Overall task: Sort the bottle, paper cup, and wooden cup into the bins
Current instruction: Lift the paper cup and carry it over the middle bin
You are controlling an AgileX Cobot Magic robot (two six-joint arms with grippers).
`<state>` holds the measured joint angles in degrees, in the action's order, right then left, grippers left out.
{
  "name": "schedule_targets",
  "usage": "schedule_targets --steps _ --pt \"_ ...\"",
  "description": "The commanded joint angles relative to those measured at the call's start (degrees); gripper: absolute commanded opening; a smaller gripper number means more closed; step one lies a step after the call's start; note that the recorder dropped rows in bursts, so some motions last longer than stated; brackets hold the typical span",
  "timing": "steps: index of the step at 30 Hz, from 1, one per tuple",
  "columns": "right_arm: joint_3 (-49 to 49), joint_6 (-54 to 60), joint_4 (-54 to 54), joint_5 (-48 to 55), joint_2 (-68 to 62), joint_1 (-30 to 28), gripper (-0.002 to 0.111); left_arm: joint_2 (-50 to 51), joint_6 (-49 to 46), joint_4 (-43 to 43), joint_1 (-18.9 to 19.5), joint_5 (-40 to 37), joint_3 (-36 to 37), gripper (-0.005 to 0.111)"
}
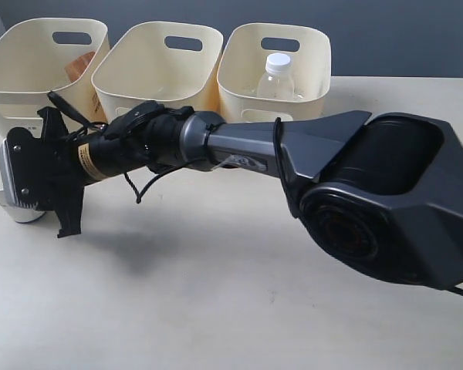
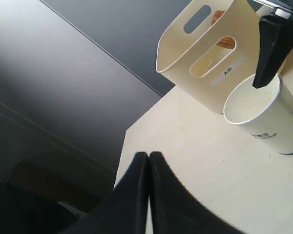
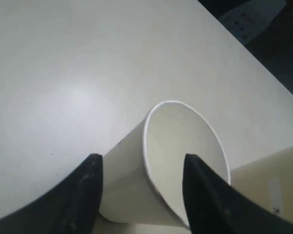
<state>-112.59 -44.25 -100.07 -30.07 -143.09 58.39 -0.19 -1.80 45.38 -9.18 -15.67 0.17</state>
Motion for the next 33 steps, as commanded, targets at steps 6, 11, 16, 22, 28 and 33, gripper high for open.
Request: schedule_targets --steps 6,11,16,22,28,33 --pt "-1.41 -0.54 0.12 -0.21 -0.44 -0.03 0.049 0.19 0.16 0.14 -0.04 0.57 -0.17 0.0" --pt "-1.41 -2.51 0.12 -0.5 -0.44 -0.03 0.048 0.19 0.16 0.14 -0.04 0.57 -0.17 0.0" --pt "-1.41 -2.89 0.12 0.33 -1.42 -0.03 0.022 0.19 0.16 0.14 -0.04 0.57 -0.17 0.0" --pt "-1.41 -4.52 0.12 1.02 -1.16 -0.03 -0.001 0.19 0.16 0.14 -0.04 0.57 -0.17 0.0" --pt "-1.41 -8.95 0.12 -1.28 3.31 -0.03 -0.001 0.19 0.16 0.14 -0.04 0.57 -0.17 0.0" --pt "-1.41 -17.17 0.12 -3.47 9.93 -0.03 -0.001 0.19 0.16 0.14 -0.04 0.57 -0.17 0.0"
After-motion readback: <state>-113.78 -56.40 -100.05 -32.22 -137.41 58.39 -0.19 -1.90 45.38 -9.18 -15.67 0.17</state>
